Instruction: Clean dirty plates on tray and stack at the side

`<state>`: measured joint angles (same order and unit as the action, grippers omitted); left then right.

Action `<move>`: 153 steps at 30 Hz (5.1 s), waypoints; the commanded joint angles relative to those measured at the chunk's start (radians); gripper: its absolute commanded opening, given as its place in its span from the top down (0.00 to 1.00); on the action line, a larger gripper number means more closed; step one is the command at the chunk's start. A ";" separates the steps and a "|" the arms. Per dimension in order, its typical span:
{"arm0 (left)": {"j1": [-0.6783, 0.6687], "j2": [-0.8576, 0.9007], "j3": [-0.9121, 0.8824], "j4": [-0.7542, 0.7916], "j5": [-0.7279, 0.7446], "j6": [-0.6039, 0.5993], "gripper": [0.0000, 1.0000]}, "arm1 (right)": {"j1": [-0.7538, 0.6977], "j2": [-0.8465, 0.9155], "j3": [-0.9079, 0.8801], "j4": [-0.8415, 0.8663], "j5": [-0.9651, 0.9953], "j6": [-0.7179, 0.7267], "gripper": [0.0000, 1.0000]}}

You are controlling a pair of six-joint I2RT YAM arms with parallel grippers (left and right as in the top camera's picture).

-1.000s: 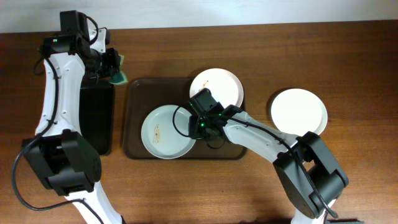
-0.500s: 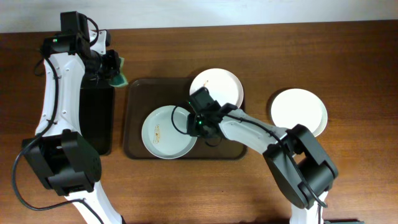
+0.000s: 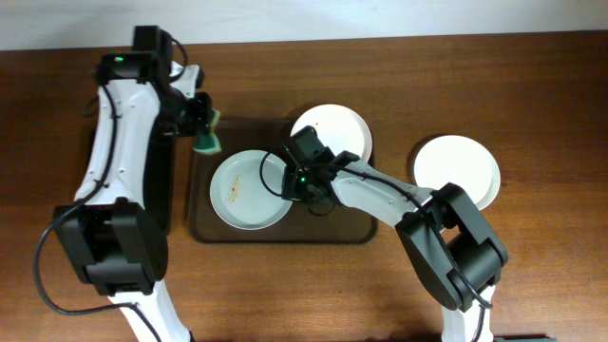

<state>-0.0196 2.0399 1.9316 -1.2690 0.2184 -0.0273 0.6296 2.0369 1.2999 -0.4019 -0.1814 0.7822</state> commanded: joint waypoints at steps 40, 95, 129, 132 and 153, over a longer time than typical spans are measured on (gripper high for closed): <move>-0.035 -0.010 -0.607 0.446 -0.336 -0.088 0.99 | -0.002 0.019 0.015 -0.013 -0.002 -0.007 0.96; -0.137 -0.010 -0.575 0.402 0.248 0.162 1.00 | -0.002 0.019 0.015 -0.021 -0.003 -0.011 0.96; -0.142 0.043 -0.205 0.186 -0.622 -0.170 1.00 | -0.002 0.019 0.015 -0.029 -0.003 -0.011 0.96; -0.159 0.043 -0.138 0.151 -0.489 -0.093 1.00 | -0.002 0.019 0.015 -0.029 -0.003 -0.011 0.96; -0.234 0.144 -0.328 0.212 0.063 0.333 1.00 | -0.003 0.019 0.015 -0.029 -0.003 -0.011 0.96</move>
<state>-0.2558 2.1471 1.6382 -1.0767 0.2749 0.2733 0.6334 2.0434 1.3167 -0.4335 -0.2077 0.7761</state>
